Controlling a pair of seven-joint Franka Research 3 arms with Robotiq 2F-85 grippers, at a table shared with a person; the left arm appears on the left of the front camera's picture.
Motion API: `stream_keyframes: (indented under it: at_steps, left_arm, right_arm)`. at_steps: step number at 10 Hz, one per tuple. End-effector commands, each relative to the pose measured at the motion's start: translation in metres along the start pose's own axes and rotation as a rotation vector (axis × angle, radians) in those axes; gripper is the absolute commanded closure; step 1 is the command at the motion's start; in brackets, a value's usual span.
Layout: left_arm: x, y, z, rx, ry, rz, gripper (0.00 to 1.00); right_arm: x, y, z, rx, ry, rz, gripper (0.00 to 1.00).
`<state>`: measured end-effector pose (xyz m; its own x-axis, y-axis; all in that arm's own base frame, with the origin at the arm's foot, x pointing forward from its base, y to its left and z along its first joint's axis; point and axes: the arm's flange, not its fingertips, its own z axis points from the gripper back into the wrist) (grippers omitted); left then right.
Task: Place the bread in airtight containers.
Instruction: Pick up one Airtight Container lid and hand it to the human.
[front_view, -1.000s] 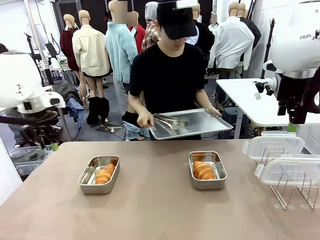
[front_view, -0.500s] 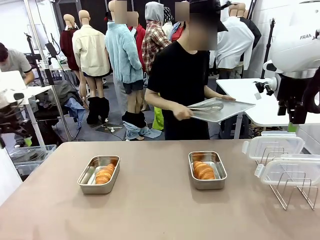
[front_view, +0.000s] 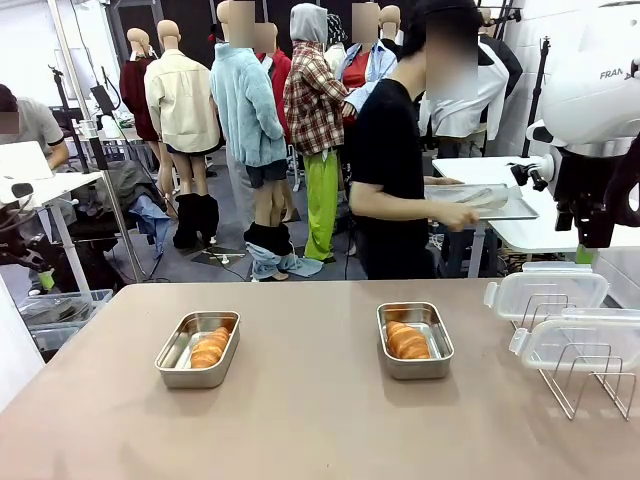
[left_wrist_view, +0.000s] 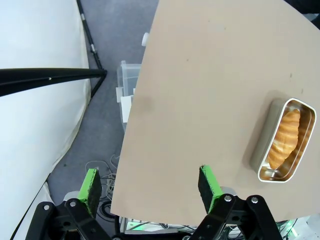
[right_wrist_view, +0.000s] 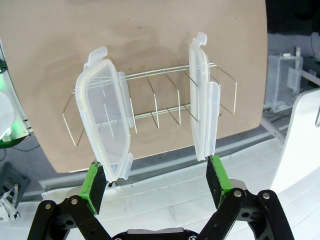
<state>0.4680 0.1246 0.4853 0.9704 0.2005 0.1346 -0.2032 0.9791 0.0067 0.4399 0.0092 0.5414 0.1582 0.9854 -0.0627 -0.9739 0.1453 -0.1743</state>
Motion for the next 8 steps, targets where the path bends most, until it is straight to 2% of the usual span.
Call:
stream_keyframes:
  at_steps: [1, 8]
  left_arm:
    - [-0.0003, 0.0005, -0.0007, 0.0, 0.002, 0.002, 0.0]
    - [-0.0003, 0.0005, -0.0007, 0.0, 0.002, 0.002, 0.0]
  right_arm:
    - [0.0012, -0.0007, -0.0005, -0.009, -0.002, -0.01, 0.0]
    - [0.0012, -0.0007, -0.0005, -0.009, -0.002, -0.01, 0.0]
